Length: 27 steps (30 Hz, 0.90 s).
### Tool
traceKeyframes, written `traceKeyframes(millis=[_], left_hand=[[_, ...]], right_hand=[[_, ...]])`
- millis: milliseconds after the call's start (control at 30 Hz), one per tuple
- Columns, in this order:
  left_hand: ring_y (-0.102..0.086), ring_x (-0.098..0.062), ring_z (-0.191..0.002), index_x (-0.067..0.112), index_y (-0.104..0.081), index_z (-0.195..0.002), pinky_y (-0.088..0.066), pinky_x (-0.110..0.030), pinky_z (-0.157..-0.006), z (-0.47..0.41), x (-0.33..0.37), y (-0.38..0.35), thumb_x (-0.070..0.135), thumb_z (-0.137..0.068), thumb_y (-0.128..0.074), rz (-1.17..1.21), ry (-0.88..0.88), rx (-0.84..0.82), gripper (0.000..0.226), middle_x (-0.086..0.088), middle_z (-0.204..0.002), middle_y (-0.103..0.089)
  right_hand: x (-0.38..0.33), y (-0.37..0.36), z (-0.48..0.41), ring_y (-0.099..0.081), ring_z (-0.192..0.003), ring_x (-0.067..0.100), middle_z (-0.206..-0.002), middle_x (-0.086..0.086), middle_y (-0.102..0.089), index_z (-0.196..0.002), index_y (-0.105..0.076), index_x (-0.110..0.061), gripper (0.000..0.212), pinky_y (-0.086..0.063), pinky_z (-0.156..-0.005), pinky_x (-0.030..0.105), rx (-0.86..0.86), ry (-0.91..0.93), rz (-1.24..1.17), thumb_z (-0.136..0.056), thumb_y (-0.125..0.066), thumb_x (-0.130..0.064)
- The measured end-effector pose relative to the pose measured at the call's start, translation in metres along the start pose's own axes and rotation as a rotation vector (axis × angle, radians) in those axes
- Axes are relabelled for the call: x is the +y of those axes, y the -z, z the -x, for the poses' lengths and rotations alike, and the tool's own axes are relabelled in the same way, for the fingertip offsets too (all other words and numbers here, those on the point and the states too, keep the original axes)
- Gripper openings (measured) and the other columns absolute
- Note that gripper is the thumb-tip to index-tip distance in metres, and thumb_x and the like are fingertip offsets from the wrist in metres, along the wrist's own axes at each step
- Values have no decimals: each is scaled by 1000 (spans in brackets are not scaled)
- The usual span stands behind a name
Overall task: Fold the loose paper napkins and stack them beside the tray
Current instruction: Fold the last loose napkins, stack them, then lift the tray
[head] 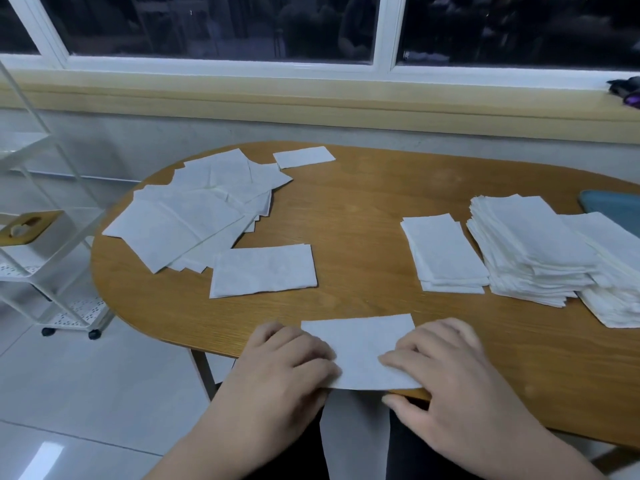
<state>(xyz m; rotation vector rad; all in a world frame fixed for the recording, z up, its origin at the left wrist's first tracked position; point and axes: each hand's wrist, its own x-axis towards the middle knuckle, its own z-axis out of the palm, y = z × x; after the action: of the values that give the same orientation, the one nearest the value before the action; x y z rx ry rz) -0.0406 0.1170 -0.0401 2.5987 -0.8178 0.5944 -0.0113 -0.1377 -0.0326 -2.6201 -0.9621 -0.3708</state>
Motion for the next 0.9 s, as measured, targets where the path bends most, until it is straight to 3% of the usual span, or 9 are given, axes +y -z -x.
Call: traceKeyframes(millis=[67,200,300,400,467,533,667,767,900], left_hand=[[-63,-4,-96,30,-71,-94,-46,-33,-85,1,-1,7,26,-87,-65,93,44,27,10,20,-100,-66],[-66,-3,-85,32,-71,-85,-49,-22,-72,-4,-3,33,31,-90,-62,414,319,123,10,20,-89,-67],[-65,-3,-72,37,-71,-81,-51,-21,-62,-10,-10,48,34,-90,-66,489,561,213,11,17,-79,-69],[-64,-10,-62,35,-73,-76,-54,-36,-57,-19,-27,60,25,-93,-69,554,817,266,19,10,-69,-69],[-66,-5,-64,36,-73,-75,-50,-28,-57,-27,-43,68,26,-92,-66,555,927,257,20,11,-71,-72],[-66,-1,-67,34,-74,-76,-51,-25,-57,-34,-62,72,32,-92,-64,507,990,228,18,15,-74,-73],[-62,2,-66,30,-71,-76,-46,-15,-47,-46,-101,69,38,-92,-60,333,1043,175,21,16,-70,-69],[-61,-3,-68,28,-68,-76,-51,-26,-57,-52,-118,60,41,-90,-57,189,1038,119,22,11,-69,-67],[-56,-14,-86,28,-66,-90,-47,-33,-71,-48,-128,40,45,-88,-63,-128,868,43,18,9,-82,-61]], right_hand=[[-5,0,-3,-54,-88,1,-83,-22,-55,-83,-68,-34,5,-36,-96,31,78,20,-107,-81,-66,-39],[-26,18,-25,-60,-79,5,-77,-18,-63,-74,-69,-34,13,-41,-75,16,126,-212,-474,-87,-64,-32],[-38,28,-61,-62,-72,9,-75,-12,-69,-79,-72,-36,14,-44,-62,22,77,-405,-715,-89,-67,-28],[-47,26,-103,-64,-73,16,-77,-8,-71,-80,-72,-33,13,-47,-62,30,0,-448,-798,-89,-65,-28],[-49,17,-128,-65,-74,25,-77,0,-71,-80,-72,-29,12,-46,-57,30,-24,-484,-817,-90,-64,-28],[-49,4,-152,-65,-70,29,-81,8,-72,-85,-71,-29,9,-47,-55,31,-50,-533,-797,-91,-65,-29],[-44,-23,-190,-69,-73,21,-81,-3,-73,-92,-67,-35,4,-57,-67,43,-49,-523,-627,-89,-64,-32],[-39,-37,-207,-63,-67,13,-80,-9,-68,-100,-62,-39,8,-51,-60,35,-90,-485,-441,-92,-59,-36],[-31,-53,-212,-48,-116,12,-117,-14,-54,-124,-59,-35,31,-41,-97,28,-166,-371,-193,-93,-55,-41]])
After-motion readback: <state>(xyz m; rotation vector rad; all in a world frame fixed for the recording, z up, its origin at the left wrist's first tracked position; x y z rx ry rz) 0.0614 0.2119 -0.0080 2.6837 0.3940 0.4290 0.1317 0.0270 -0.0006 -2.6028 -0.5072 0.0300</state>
